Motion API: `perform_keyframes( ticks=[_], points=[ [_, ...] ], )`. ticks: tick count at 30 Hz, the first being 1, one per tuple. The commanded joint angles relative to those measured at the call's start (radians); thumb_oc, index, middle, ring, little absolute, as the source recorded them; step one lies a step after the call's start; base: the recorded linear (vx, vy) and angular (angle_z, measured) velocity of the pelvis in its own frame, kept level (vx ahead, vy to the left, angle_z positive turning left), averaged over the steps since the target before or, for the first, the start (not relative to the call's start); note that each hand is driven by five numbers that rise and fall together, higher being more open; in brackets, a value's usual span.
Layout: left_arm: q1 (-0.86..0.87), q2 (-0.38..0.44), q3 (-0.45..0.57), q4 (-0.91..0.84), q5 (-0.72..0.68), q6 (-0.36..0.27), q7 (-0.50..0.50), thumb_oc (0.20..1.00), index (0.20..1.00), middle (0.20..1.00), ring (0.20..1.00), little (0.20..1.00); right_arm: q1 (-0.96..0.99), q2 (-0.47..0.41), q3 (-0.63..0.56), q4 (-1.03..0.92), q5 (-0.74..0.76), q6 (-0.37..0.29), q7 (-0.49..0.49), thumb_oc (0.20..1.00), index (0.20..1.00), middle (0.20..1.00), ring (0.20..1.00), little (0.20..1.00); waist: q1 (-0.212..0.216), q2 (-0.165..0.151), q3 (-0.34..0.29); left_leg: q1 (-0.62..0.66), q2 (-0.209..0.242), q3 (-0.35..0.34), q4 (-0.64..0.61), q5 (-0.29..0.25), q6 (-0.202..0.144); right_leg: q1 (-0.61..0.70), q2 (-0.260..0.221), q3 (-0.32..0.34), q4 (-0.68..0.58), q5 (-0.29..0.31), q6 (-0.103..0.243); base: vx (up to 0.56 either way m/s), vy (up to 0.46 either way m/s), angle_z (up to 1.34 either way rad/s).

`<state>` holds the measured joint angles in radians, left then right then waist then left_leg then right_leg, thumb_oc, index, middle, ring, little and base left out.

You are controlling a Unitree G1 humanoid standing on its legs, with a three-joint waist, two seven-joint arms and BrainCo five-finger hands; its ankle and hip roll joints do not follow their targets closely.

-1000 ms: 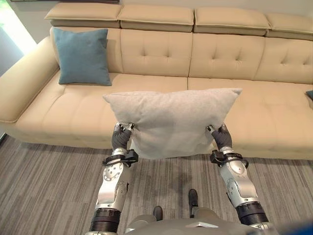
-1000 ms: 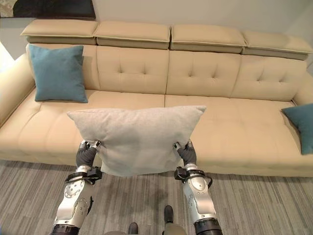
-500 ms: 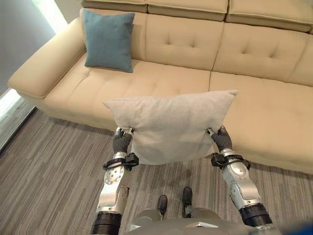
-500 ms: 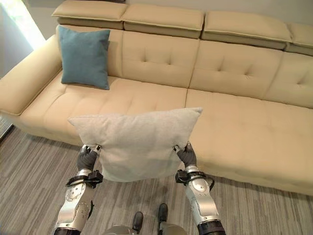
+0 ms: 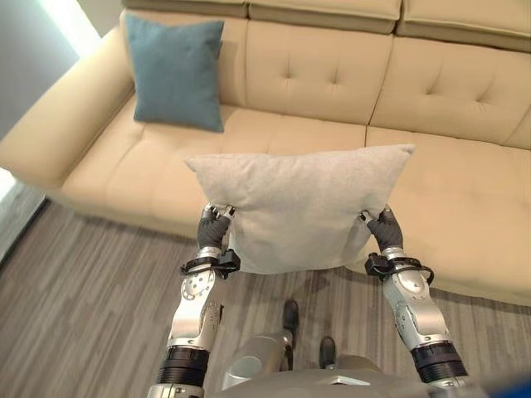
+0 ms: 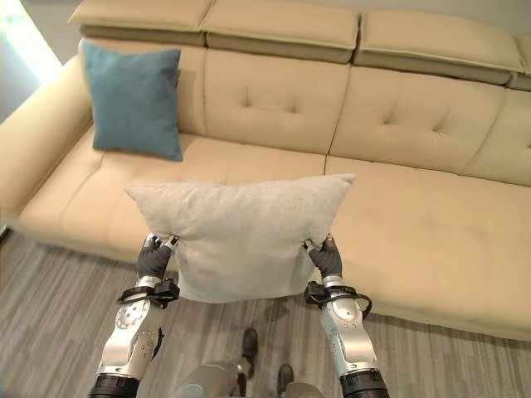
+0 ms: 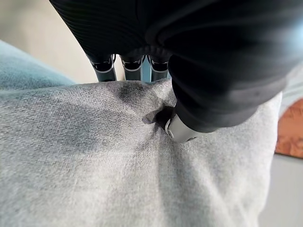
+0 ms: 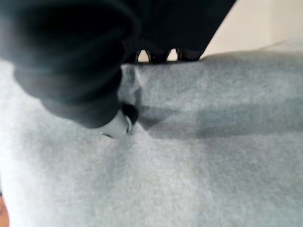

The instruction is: Pick up all the scattered cushions and arrange them neatly on the sofa.

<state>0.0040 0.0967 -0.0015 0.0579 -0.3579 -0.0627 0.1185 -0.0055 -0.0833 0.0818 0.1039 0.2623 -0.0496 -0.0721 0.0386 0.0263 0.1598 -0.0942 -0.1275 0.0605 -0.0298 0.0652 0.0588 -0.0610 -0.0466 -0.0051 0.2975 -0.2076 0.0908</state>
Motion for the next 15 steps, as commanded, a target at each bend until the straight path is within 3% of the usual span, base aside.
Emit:
perform_keyframes(
  ticks=[1,3,5,7,8,9,13,15],
  points=[
    [-0.023,0.025,-0.016,-0.114,0.036,-0.087,-0.039,0.200,0.200,0.200,0.200,0.200,-0.095,0.064,0.038,-0.069,0.029,-0.096,0.087,0.200,0.200,0.200,0.200,0.200,0.058,-0.045,-0.057,0.040,0.076,-0.005,0.018,-0.067,-0.040,0.040,0.008,-0.066,-0.120,0.259,0.005,0.17,0.071,-0.54],
    [-0.013,0.024,-0.014,-0.119,0.035,-0.089,-0.039,0.200,0.200,0.200,0.200,0.200,-0.091,0.069,0.046,-0.074,0.032,-0.095,0.094,0.200,0.200,0.200,0.200,0.200,0.059,-0.045,-0.062,0.065,0.079,-0.002,0.002,-0.068,-0.042,0.039,0.001,-0.096,-0.153,0.260,0.001,0.16,0.009,-1.05],
    [0.017,0.017,-0.008,-0.122,0.035,-0.087,-0.037,0.200,0.200,0.200,0.200,0.200,-0.096,0.077,0.079,-0.070,0.034,-0.092,0.107,0.200,0.200,0.200,0.200,0.200,0.064,-0.035,-0.078,0.151,0.091,0.021,-0.044,-0.084,-0.055,-0.010,-0.029,-0.241,-0.272,0.301,0.003,0.35,-0.063,-0.79],
    [0.005,0.013,-0.019,-0.107,0.041,-0.094,-0.025,0.200,0.200,0.200,0.200,0.200,-0.093,0.081,0.083,-0.082,0.020,-0.086,0.108,0.200,0.200,0.200,0.200,0.200,0.017,-0.017,-0.058,0.216,0.108,-0.007,-0.054,-0.098,-0.061,-0.094,-0.035,-0.208,-0.295,0.341,0.011,0.35,-0.139,-1.13],
    [0.003,0.019,-0.023,-0.101,0.039,-0.096,-0.028,0.200,0.200,0.200,0.200,0.200,-0.093,0.075,0.085,-0.069,0.024,-0.087,0.104,0.200,0.200,0.200,0.200,0.200,0.015,-0.028,-0.061,0.237,0.108,-0.004,-0.057,-0.113,-0.064,-0.053,-0.042,-0.216,-0.350,0.356,0.011,0.31,-0.267,0.62],
    [0.017,0.009,-0.026,-0.109,0.041,-0.101,-0.031,0.200,0.200,0.200,0.200,0.200,-0.087,0.076,0.086,-0.061,0.017,-0.094,0.102,0.200,0.200,0.200,0.200,0.200,0.020,-0.033,-0.079,0.249,0.121,-0.018,-0.057,-0.095,-0.078,-0.027,-0.034,-0.224,-0.360,0.361,-0.001,0.35,-0.339,0.83],
    [0.026,-0.007,-0.033,-0.104,0.021,-0.105,-0.038,0.200,0.200,0.200,0.200,0.200,-0.077,0.035,0.065,-0.064,0.015,-0.092,0.097,0.200,0.200,0.200,0.200,0.200,0.015,-0.022,-0.114,0.242,0.172,-0.043,-0.057,-0.060,-0.110,0.029,0.015,-0.231,-0.385,0.308,-0.032,0.23,-0.304,0.64],
    [0.010,-0.012,-0.040,-0.103,0.017,-0.104,-0.040,0.200,0.200,0.200,0.200,0.200,-0.069,0.025,0.051,-0.067,0.013,-0.093,0.087,0.200,0.200,0.200,0.200,0.200,0.007,-0.027,-0.110,0.225,0.187,-0.034,-0.031,-0.055,-0.124,0.038,0.015,-0.243,-0.385,0.293,-0.035,0.06,-0.148,0.68]
  ],
)
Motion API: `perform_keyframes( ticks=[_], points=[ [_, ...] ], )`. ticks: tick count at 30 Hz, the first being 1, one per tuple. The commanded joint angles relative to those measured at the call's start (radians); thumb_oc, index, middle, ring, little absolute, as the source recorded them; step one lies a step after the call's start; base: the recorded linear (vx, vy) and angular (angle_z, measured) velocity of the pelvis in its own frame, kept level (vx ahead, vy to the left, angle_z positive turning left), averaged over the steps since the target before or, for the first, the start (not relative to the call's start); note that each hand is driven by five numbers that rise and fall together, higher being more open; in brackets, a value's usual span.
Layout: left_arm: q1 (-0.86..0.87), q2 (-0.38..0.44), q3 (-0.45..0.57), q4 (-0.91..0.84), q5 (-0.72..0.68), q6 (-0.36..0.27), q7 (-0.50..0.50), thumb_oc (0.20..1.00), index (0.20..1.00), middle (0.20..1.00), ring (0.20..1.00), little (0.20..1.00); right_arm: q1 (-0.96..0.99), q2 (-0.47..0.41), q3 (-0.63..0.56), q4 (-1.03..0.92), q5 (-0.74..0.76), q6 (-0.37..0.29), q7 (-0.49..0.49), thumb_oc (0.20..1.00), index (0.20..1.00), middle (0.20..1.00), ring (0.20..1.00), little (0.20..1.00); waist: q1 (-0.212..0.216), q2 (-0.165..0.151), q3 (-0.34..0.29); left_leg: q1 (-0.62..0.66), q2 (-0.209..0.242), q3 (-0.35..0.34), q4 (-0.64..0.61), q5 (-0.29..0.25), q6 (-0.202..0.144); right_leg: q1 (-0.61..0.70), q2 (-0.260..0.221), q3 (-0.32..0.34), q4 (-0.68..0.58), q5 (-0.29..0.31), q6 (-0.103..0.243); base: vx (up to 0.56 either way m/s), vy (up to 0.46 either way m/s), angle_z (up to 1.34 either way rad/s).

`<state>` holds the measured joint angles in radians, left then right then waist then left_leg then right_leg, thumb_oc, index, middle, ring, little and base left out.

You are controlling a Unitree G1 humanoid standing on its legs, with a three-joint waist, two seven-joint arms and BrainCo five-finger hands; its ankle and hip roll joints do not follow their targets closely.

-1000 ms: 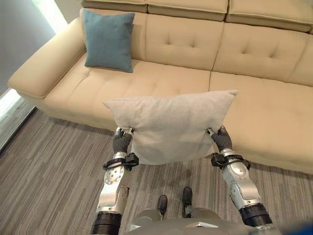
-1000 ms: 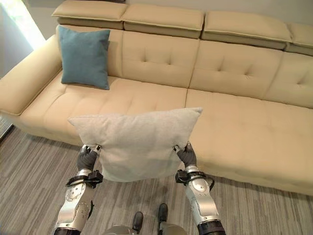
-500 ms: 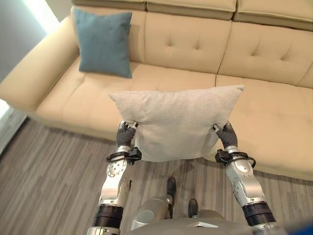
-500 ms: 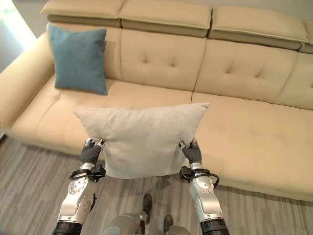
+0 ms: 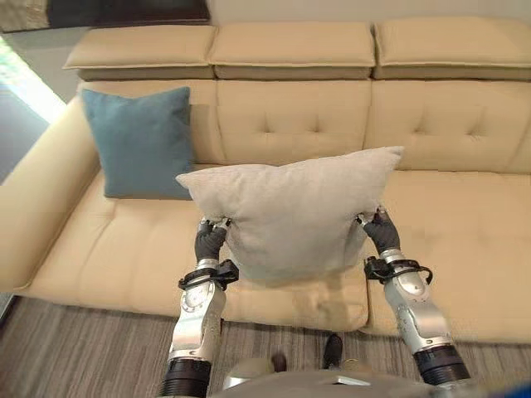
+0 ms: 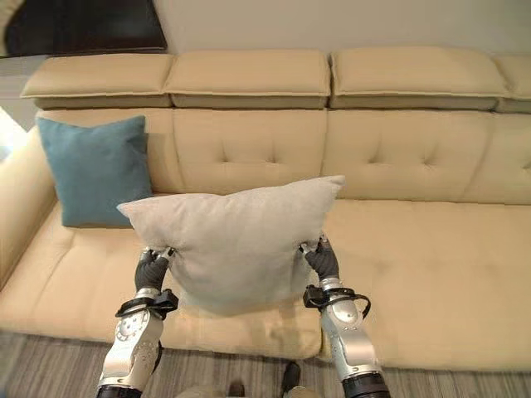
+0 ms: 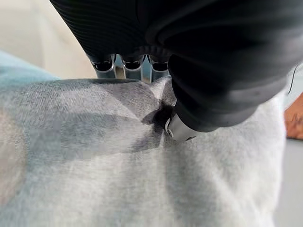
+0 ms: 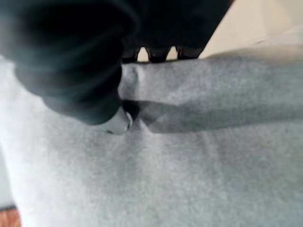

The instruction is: Pick up all the scattered cushions and arrange them neatly on the sofa.

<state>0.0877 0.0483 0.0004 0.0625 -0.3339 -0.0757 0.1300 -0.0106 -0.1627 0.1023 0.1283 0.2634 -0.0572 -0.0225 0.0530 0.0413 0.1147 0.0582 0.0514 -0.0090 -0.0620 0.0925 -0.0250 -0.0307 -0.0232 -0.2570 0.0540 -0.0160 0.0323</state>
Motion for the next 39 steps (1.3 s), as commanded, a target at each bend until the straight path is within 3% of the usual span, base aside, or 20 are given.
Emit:
perform_keyframes(
  ticks=[1,3,8,11,15,24,33,35,39],
  points=[
    [-0.083,0.033,-0.047,-0.103,-0.011,-0.091,-0.053,0.200,0.200,0.200,0.200,0.200,-0.060,0.096,0.012,-0.095,0.013,-0.084,0.031,0.200,0.200,0.200,0.200,0.200,-0.016,-0.048,-0.064,0.057,0.019,0.064,0.032,-0.090,-0.046,0.019,-0.020,-0.009,-0.141,0.090,0.023,0.04,-0.104,0.46],
    [-0.088,0.024,-0.055,-0.106,-0.016,-0.090,-0.055,0.200,0.200,0.200,0.200,0.200,-0.057,0.087,-0.006,-0.098,0.013,-0.080,0.022,0.200,0.200,0.200,0.200,0.200,-0.028,-0.057,-0.061,0.026,0.027,0.108,0.077,-0.087,-0.049,0.033,-0.035,-0.030,-0.141,0.082,0.024,0.04,-0.057,0.50],
    [-0.092,0.024,-0.053,-0.097,-0.018,-0.083,-0.063,0.200,0.200,0.200,0.200,0.200,-0.056,0.081,-0.035,-0.083,0.002,-0.069,0.016,0.200,0.200,0.200,0.200,0.200,-0.023,-0.075,-0.049,-0.070,-0.016,0.176,0.105,-0.122,-0.029,0.055,-0.045,-0.025,-0.141,0.072,0.028,0.03,-0.022,0.14],
    [-0.082,0.030,-0.038,-0.105,-0.010,-0.079,-0.062,0.200,0.200,0.200,0.200,0.200,-0.062,0.081,-0.027,-0.065,-0.010,-0.073,0.017,0.200,0.200,0.200,0.200,0.200,-0.006,-0.066,-0.052,-0.038,-0.034,0.151,0.072,-0.134,-0.018,0.064,-0.028,-0.007,-0.141,0.073,0.026,0.08,0.034,-0.31],
    [-0.087,0.030,-0.035,-0.101,-0.003,-0.077,-0.052,0.200,0.200,0.200,0.200,0.200,-0.065,0.081,-0.020,-0.060,-0.026,-0.070,0.015,0.200,0.200,0.200,0.200,0.200,-0.006,-0.061,-0.068,0.022,-0.034,0.171,0.001,-0.124,-0.009,0.081,-0.014,0.018,-0.141,0.069,0.024,0.11,0.057,-0.28],
    [-0.253,0.056,-0.063,0.044,0.027,-0.083,0.015,0.200,0.200,0.200,0.200,0.200,-0.177,0.028,0.018,-0.008,-0.112,-0.079,-0.073,0.200,0.200,0.200,0.200,0.200,-0.039,-0.044,-0.086,0.060,-0.033,0.186,-0.025,-0.143,-0.004,0.091,0.004,0.043,-0.141,0.041,0.018,0.09,0.029,-0.06],
    [-0.615,0.180,-0.076,0.249,-0.006,-0.146,0.136,0.200,0.200,0.200,0.200,0.200,-0.544,-0.059,0.106,0.147,-0.173,-0.097,-0.250,0.200,0.200,0.200,0.200,0.200,-0.070,-0.015,0.041,-0.080,-0.042,0.166,-0.025,-0.101,-0.007,-0.056,0.014,0.074,-0.141,0.073,-0.001,-0.13,-0.005,-0.04],
    [-0.747,0.258,-0.071,0.315,0.004,-0.160,0.175,0.200,0.200,0.200,0.200,0.200,-0.692,-0.088,0.116,0.183,-0.179,-0.096,-0.303,0.200,0.200,0.200,0.200,0.200,-0.078,0.001,0.096,-0.137,-0.045,0.157,-0.025,-0.079,-0.009,-0.112,0.012,0.085,-0.141,0.093,-0.005,-0.14,0.010,-0.02],
    [-0.849,0.321,-0.054,0.361,0.010,-0.169,0.201,0.200,0.200,0.200,0.200,0.200,-0.835,-0.134,0.130,0.207,-0.193,-0.097,-0.343,0.200,0.200,0.200,0.200,0.200,-0.083,0.019,0.139,-0.194,-0.052,0.148,-0.025,-0.059,-0.012,-0.160,0.014,0.096,-0.141,0.108,-0.005,-0.06,0.014,-0.06]
  ],
)
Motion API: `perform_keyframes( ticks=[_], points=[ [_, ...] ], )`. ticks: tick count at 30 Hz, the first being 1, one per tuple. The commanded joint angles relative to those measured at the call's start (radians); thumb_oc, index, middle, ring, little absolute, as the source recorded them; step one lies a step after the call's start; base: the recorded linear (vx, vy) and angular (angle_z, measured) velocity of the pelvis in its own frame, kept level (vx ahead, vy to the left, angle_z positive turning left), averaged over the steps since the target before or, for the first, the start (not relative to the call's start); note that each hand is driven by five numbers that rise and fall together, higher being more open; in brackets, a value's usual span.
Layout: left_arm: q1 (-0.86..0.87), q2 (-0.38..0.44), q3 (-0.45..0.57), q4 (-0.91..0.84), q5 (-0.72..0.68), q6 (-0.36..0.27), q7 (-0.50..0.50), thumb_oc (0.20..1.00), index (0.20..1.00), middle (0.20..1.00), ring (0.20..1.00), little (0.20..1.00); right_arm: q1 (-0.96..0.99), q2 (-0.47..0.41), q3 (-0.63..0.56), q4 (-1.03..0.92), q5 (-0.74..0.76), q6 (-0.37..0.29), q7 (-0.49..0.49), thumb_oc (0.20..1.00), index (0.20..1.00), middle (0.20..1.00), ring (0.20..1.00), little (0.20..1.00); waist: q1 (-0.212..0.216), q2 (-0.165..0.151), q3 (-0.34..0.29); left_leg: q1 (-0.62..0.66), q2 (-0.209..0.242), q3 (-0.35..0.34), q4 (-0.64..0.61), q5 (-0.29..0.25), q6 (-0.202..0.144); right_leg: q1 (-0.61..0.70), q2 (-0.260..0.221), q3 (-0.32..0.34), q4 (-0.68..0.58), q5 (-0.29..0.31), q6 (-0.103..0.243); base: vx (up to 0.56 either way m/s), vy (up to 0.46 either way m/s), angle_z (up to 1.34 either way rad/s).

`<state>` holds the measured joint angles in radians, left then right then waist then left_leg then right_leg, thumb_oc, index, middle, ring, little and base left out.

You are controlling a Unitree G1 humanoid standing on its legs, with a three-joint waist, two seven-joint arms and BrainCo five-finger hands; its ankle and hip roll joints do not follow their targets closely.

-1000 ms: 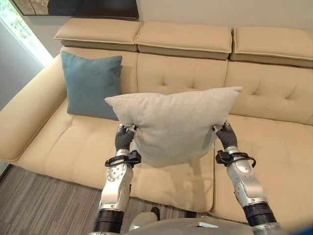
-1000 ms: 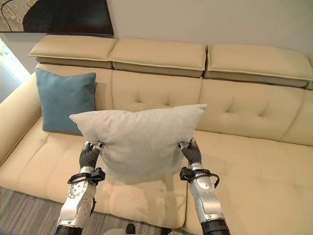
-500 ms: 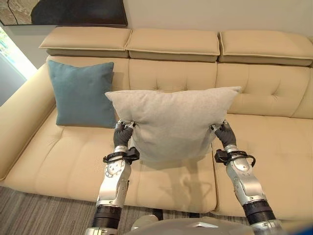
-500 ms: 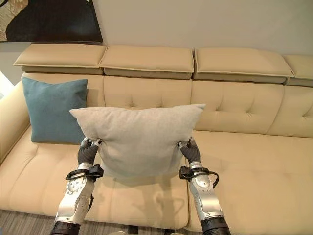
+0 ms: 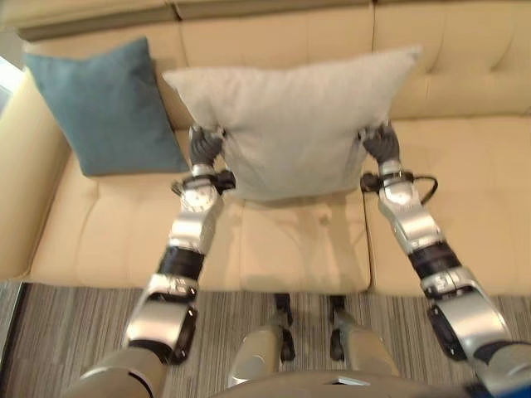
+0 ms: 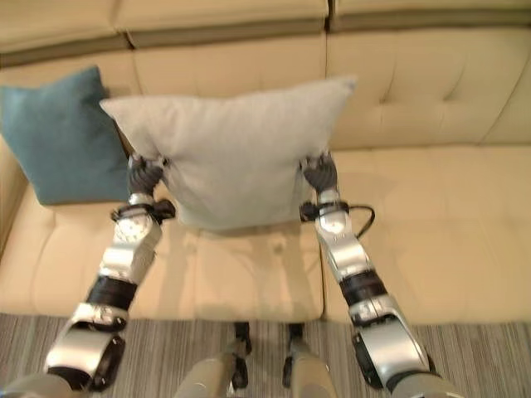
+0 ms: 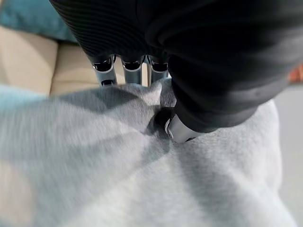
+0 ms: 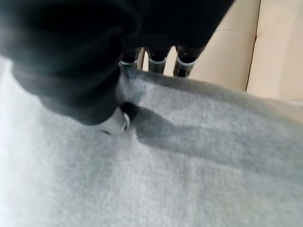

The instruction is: Pick up all the scattered cushions and arrange them neatly on the sofa.

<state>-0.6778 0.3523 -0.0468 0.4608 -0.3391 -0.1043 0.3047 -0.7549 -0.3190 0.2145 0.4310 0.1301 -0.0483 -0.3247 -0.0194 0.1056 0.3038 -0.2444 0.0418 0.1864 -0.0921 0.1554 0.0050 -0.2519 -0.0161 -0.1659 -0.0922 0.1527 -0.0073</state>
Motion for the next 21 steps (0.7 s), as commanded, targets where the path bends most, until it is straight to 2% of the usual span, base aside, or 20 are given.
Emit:
perform_keyframes(
  ticks=[1,7,17,18,19,21],
  points=[
    [-0.101,0.029,0.001,-0.039,0.014,-0.143,0.033,0.200,0.200,0.200,0.200,0.200,-0.117,0.011,0.020,-0.095,-0.062,-0.106,-0.048,0.200,0.200,0.200,0.200,0.200,-0.012,-0.043,-0.042,0.093,-0.044,-0.048,0.005,-0.112,-0.043,0.046,0.005,0.007,0.005,-0.053,0.035,-0.05,0.010,-0.01],
    [-0.195,0.074,0.022,-0.005,-0.005,-0.158,0.057,0.200,0.200,0.200,0.200,0.200,-0.257,-0.041,0.046,-0.042,-0.065,-0.108,-0.089,0.200,0.200,0.200,0.200,0.200,-0.020,-0.030,-0.001,0.015,-0.040,-0.060,0.005,-0.096,-0.055,-0.029,0.012,0.019,0.005,-0.039,0.040,-0.02,0.013,-0.04],
    [-0.312,0.134,-0.025,0.080,0.005,-0.140,0.055,0.200,0.200,0.200,0.200,0.200,-0.328,-0.060,0.079,0.009,-0.067,-0.108,-0.104,0.200,0.200,0.200,0.200,0.200,-0.035,-0.040,0.061,-0.046,-0.036,-0.074,0.005,-0.076,-0.062,-0.091,0.013,0.037,0.005,-0.013,0.040,-0.01,-0.009,-0.05],
    [-0.325,0.153,-0.030,0.109,0.014,-0.129,0.057,0.498,0.498,0.498,0.498,0.498,-0.338,-0.070,0.089,0.025,-0.082,-0.103,-0.106,0.200,0.200,0.200,0.200,0.200,-0.038,-0.037,0.070,-0.048,-0.035,-0.076,0.005,-0.074,-0.062,-0.093,0.013,0.040,0.005,-0.011,0.040,0.00,0.000,0.00],
    [-0.332,0.163,-0.031,0.127,0.019,-0.125,0.060,1.000,1.000,1.000,1.000,1.000,-0.344,-0.078,0.094,0.038,-0.093,-0.100,-0.110,0.470,0.470,0.470,0.470,0.470,-0.039,-0.035,0.078,-0.048,-0.035,-0.078,0.005,-0.074,-0.062,-0.093,0.013,0.041,0.005,-0.012,0.040,0.00,0.000,0.00],
    [-0.336,0.178,-0.022,0.164,0.021,-0.113,0.067,1.000,1.000,1.000,1.000,1.000,-0.362,-0.106,0.098,0.077,-0.121,-0.087,-0.131,1.000,1.000,1.000,1.000,1.000,-0.040,-0.030,0.095,-0.044,-0.035,-0.079,0.005,-0.074,-0.062,-0.088,0.014,0.045,0.005,-0.011,0.040,0.01,0.009,-0.05]
  ],
)
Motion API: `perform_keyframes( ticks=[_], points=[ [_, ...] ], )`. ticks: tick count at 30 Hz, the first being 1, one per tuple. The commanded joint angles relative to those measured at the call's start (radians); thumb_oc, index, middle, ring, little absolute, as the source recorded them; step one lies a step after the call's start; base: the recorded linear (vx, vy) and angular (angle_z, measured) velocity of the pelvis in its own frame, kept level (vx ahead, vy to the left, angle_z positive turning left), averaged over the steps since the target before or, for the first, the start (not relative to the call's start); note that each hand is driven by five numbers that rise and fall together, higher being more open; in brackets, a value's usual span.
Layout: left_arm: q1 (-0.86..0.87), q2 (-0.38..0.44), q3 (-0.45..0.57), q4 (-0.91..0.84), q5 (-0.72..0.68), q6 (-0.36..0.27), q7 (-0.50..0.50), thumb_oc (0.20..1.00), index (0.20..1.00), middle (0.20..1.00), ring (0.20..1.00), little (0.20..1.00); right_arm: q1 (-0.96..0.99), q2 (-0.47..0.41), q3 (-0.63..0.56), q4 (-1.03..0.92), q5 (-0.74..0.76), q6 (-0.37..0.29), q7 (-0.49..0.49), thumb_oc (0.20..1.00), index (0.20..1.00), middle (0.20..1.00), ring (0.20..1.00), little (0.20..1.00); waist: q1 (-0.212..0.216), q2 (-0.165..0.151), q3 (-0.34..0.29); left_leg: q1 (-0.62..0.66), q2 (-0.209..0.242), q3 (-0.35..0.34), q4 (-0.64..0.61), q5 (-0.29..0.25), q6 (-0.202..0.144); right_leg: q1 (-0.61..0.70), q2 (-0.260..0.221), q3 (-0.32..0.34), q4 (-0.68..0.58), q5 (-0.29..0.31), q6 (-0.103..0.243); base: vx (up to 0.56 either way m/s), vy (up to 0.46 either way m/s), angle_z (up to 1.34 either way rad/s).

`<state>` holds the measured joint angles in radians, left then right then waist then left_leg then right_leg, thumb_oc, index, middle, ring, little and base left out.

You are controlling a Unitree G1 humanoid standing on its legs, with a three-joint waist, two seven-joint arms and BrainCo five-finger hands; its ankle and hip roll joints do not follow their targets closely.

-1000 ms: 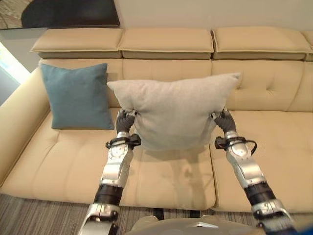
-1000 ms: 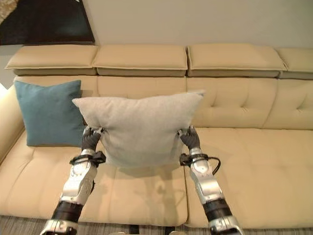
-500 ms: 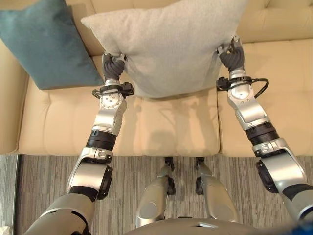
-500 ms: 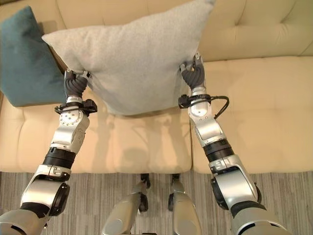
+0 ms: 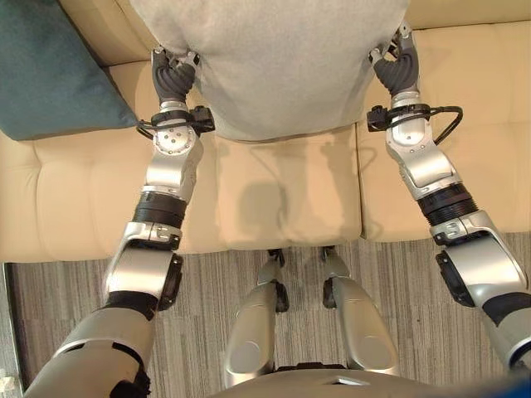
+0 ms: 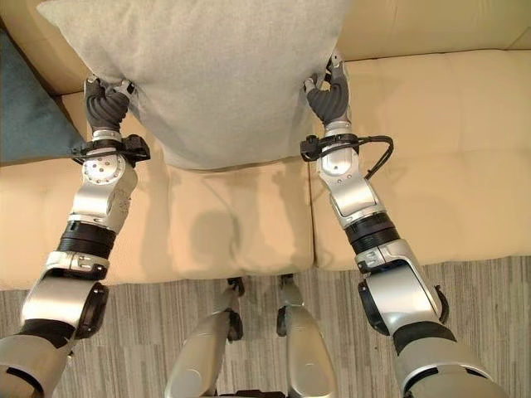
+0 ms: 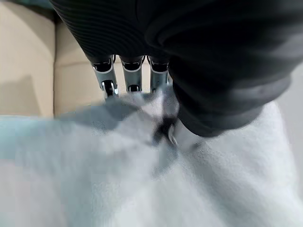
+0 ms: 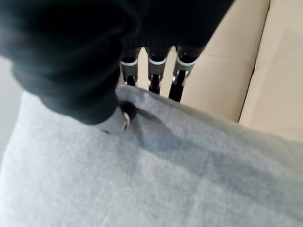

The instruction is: Pick up all the scattered cushions and arrange them neatly on the sofa.

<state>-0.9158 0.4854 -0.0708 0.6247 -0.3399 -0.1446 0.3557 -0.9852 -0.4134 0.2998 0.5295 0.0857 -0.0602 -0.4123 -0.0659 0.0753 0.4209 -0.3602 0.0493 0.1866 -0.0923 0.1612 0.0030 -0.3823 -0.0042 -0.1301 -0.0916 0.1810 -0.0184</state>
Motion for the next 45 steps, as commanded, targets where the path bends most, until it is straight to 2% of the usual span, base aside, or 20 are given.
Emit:
perform_keyframes(
  ticks=[1,3,5,6,8,10,11,13,15,19,23,25,31,34,35,36,41,43,44,45],
  points=[
    [-0.089,0.050,0.010,0.013,0.019,-0.070,0.017,1.000,1.000,1.000,1.000,1.000,-0.136,-0.025,0.011,-0.006,-0.087,-0.070,-0.052,1.000,1.000,1.000,1.000,1.000,0.007,0.003,-0.018,0.074,-0.042,-0.081,0.005,-0.081,-0.060,0.043,0.002,0.011,0.004,-0.039,0.052,0.01,0.009,-0.03],
    [-0.073,0.058,0.018,0.039,0.004,-0.063,0.011,1.000,1.000,1.000,1.000,1.000,-0.149,-0.062,0.014,0.017,-0.099,-0.058,-0.062,1.000,1.000,1.000,1.000,1.000,0.010,0.006,-0.011,0.078,-0.043,-0.083,0.005,-0.081,-0.060,0.048,0.001,0.013,0.004,-0.039,0.051,0.00,0.000,0.00],
    [-0.035,0.097,0.026,0.076,-0.015,-0.047,-0.009,1.000,1.000,1.000,1.000,1.000,-0.170,-0.146,0.012,0.076,-0.086,-0.047,-0.073,1.000,1.000,1.000,1.000,1.000,0.018,0.009,-0.014,0.084,-0.046,-0.084,0.005,-0.085,-0.058,0.054,-0.002,0.010,0.004,-0.040,0.049,0.00,0.000,0.00],
    [-0.035,0.097,0.027,0.076,-0.015,-0.048,-0.009,1.000,1.000,1.000,1.000,1.000,-0.172,-0.147,0.013,0.077,-0.085,-0.048,-0.073,1.000,1.000,1.000,1.000,1.000,0.018,0.009,-0.014,0.084,-0.046,-0.084,0.005,-0.085,-0.058,0.054,-0.002,0.010,0.004,-0.040,0.049,0.01,-0.001,-0.03],
    [0.015,0.128,0.061,0.123,-0.055,-0.045,-0.020,1.000,1.000,1.000,1.000,1.000,-0.183,-0.229,0.010,0.150,-0.059,-0.044,-0.081,1.000,1.000,1.000,1.000,1.000,0.030,0.004,-0.027,0.090,-0.047,-0.086,0.005,-0.089,-0.057,0.058,-0.001,0.004,0.004,-0.043,0.046,0.00,0.000,0.00],
    [0.029,0.137,0.072,0.131,-0.064,-0.047,-0.021,1.000,1.000,1.000,1.000,1.000,-0.186,-0.252,0.015,0.175,-0.053,-0.044,-0.083,1.000,1.000,1.000,1.000,1.000,0.031,0.003,-0.034,0.089,-0.047,-0.087,0.005,-0.089,-0.057,0.058,-0.001,0.003,0.004,-0.044,0.045,0.00,-0.009,0.02],
    [0.074,0.161,0.095,0.125,-0.068,-0.042,-0.022,1.000,1.000,1.000,1.000,1.000,-0.164,-0.310,0.019,0.207,-0.048,-0.038,-0.076,1.000,1.000,1.000,1.000,1.000,0.037,-0.005,-0.047,0.090,-0.046,-0.091,0.005,-0.091,-0.056,0.058,-0.001,-0.001,0.004,-0.046,0.044,0.01,-0.015,0.04],
    [0.148,0.181,0.112,0.073,-0.054,-0.035,-0.032,1.000,1.000,1.000,1.000,1.000,-0.108,-0.368,0.013,0.201,-0.044,-0.037,-0.057,1.000,1.000,1.000,1.000,1.000,0.042,-0.010,-0.060,0.096,-0.045,-0.094,0.005,-0.091,-0.054,0.064,0.001,-0.006,0.004,-0.050,0.041,0.02,-0.017,0.05],
    [0.315,0.156,0.161,-0.089,-0.023,-0.017,-0.053,1.000,1.000,1.000,1.000,1.000,0.041,-0.387,-0.057,0.128,-0.045,-0.036,-0.021,1.000,1.000,1.000,1.000,1.000,0.049,-0.013,-0.076,0.117,-0.045,-0.095,0.005,-0.095,-0.049,0.084,0.005,-0.006,0.004,-0.055,0.040,0.04,-0.008,0.03],
    [0.555,0.071,0.222,-0.264,0.034,0.002,-0.075,1.000,1.000,1.000,1.000,1.000,0.333,-0.332,-0.188,-0.015,-0.053,-0.039,0.059,1.000,1.000,1.000,1.000,1.000,0.062,-0.020,-0.109,0.160,-0.044,-0.095,0.005,-0.106,-0.042,0.127,0.011,-0.004,0.004,-0.069,0.040,0.07,-0.008,-0.02],
    [0.776,-0.070,0.230,-0.348,0.097,0.013,-0.119,1.000,1.000,1.000,1.000,1.000,0.638,-0.198,-0.303,-0.108,-0.076,-0.044,0.157,1.000,1.000,1.000,1.000,1.000,0.079,-0.032,-0.154,0.207,-0.043,-0.096,0.005,-0.116,-0.037,0.178,0.003,-0.018,0.004,-0.083,0.045,0.07,-0.012,0.11],
    [0.904,-0.139,0.256,-0.320,0.109,0.023,-0.162,1.000,1.000,1.000,1.000,1.000,0.787,-0.128,-0.365,-0.098,-0.091,-0.041,0.212,1.000,1.000,1.000,1.000,1.000,0.088,-0.036,-0.184,0.239,-0.040,-0.096,0.005,-0.132,-0.034,0.212,-0.004,-0.030,0.004,-0.093,0.051,0.07,0.023,0.18],
    [1.099,-0.239,0.302,-0.087,0.155,0.028,-0.245,1.000,1.000,1.000,1.000,1.000,0.995,-0.011,-0.444,0.015,-0.124,-0.034,0.303,1.000,1.000,1.000,1.000,1.000,0.096,-0.053,-0.279,0.301,-0.042,-0.093,0.005,-0.159,-0.027,0.268,-0.020,-0.046,0.004,-0.100,0.068,0.02,0.057,0.12],
    [1.098,-0.263,0.255,0.309,0.207,0.023,-0.284,1.000,1.000,1.000,1.000,1.000,1.021,0.052,-0.405,0.192,-0.127,-0.032,0.327,1.000,1.000,1.000,1.000,1.000,0.092,-0.065,-0.338,0.345,-0.050,-0.090,0.005,-0.180,-0.023,0.298,-0.037,-0.048,0.004,-0.090,0.081,-0.03,0.140,0.02],
    [1.087,-0.261,0.246,0.382,0.226,0.023,-0.278,1.000,1.000,1.000,1.000,1.000,1.019,0.060,-0.391,0.231,-0.129,-0.032,0.327,1.000,1.000,1.000,1.000,1.000,0.091,-0.066,-0.345,0.351,-0.052,-0.088,0.005,-0.183,-0.022,0.301,-0.039,-0.044,0.004,-0.087,0.083,-0.12,0.177,-0.02],
    [1.064,-0.262,0.224,0.519,0.254,0.037,-0.275,1.000,1.000,1.000,1.000,1.000,1.000,0.079,-0.344,0.362,-0.140,-0.024,0.322,1.000,1.000,1.000,1.000,1.000,0.093,-0.073,-0.358,0.362,-0.060,-0.087,0.005,-0.191,-0.015,0.300,-0.043,-0.032,0.004,-0.073,0.089,-0.10,0.124,-0.03],
    [1.042,-0.263,0.193,0.600,0.277,0.051,-0.273,1.000,1.000,1.000,1.000,1.000,0.974,0.092,-0.284,0.483,-0.154,-0.016,0.317,1.000,1.000,1.000,1.000,1.000,0.106,-0.085,-0.344,0.371,-0.080,-0.076,0.005,-0.196,0.002,0.282,-0.053,-0.016,0.004,-0.025,0.100,-0.12,0.089,-0.38],
    [1.040,-0.263,0.190,0.600,0.272,0.055,-0.273,1.000,1.000,1.000,1.000,1.000,0.969,0.102,-0.277,0.512,-0.153,-0.009,0.319,1.000,1.000,1.000,1.000,1.000,0.112,-0.085,-0.331,0.375,-0.081,-0.068,0.005,-0.189,0.004,0.272,-0.056,-0.033,0.019,-0.006,0.107,-0.14,0.029,-0.68],
    [1.034,-0.261,0.183,0.600,0.269,0.059,-0.269,1.000,1.000,1.000,1.000,1.000,0.953,0.107,-0.263,0.553,-0.153,-0.008,0.310,1.000,1.000,1.000,1.000,1.000,0.122,-0.084,-0.322,0.372,-0.076,-0.062,0.005,-0.181,0.002,0.263,-0.062,-0.067,0.047,-0.019,0.109,-0.15,0.003,-0.47],
    [1.033,-0.261,0.184,0.600,0.269,0.059,-0.269,1.000,1.000,1.000,1.000,1.000,0.952,0.107,-0.263,0.554,-0.153,-0.009,0.310,1.000,1.000,1.000,1.000,1.000,0.122,-0.084,-0.320,0.373,-0.076,-0.062,0.005,-0.181,0.002,0.262,-0.062,-0.067,0.049,-0.021,0.109,-0.15,-0.018,-0.44]
  ],
)
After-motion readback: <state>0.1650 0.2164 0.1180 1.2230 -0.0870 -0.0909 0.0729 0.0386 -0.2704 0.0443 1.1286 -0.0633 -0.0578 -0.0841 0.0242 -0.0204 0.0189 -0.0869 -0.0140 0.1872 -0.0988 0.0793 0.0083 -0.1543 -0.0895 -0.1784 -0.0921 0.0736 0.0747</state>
